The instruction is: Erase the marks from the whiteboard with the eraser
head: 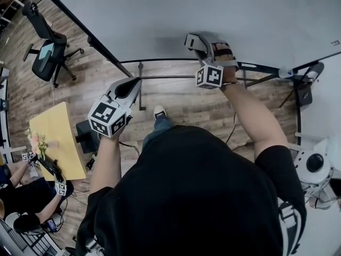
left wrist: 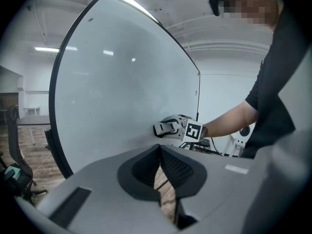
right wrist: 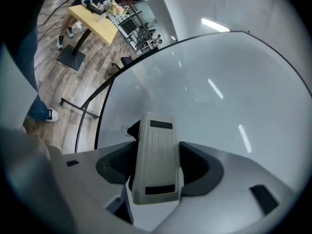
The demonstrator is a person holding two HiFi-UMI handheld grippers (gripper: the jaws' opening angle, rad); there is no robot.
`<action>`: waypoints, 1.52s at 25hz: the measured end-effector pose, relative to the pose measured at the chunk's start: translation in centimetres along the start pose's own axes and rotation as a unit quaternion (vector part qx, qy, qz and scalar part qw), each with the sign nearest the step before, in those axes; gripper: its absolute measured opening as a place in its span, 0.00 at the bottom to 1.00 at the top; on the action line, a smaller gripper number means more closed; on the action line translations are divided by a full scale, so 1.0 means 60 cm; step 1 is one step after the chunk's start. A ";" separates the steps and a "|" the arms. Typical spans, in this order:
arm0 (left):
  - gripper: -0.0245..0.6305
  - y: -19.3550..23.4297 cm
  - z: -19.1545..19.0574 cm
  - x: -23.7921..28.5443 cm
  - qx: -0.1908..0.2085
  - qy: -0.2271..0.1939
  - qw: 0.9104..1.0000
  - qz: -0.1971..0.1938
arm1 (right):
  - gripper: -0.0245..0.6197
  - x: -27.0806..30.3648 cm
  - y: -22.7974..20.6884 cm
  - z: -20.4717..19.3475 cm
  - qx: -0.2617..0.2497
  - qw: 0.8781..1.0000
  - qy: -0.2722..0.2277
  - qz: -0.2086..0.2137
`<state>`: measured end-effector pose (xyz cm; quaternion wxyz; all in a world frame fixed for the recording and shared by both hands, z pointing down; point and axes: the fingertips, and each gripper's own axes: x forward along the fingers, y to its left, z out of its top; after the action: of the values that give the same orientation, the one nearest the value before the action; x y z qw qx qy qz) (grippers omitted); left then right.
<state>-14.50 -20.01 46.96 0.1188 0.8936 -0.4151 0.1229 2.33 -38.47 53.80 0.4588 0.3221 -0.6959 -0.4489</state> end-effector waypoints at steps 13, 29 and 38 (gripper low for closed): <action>0.05 -0.048 0.026 0.010 0.017 -0.015 1.000 -0.011 | 0.44 -0.066 -0.040 -0.041 0.194 0.980 0.019 0.032; 0.05 -0.126 0.059 0.024 0.042 -0.030 0.998 -0.035 | 0.45 -0.203 -0.078 -0.147 0.343 0.937 0.057 0.014; 0.05 -0.170 0.080 0.040 0.056 -0.039 0.996 -0.053 | 0.45 -0.289 -0.074 -0.213 0.403 0.912 0.074 -0.012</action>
<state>-4.51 -16.83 42.12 0.0582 0.9238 -0.3638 0.1044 20.78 -29.50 45.92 0.3345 0.5202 -0.7781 -0.1103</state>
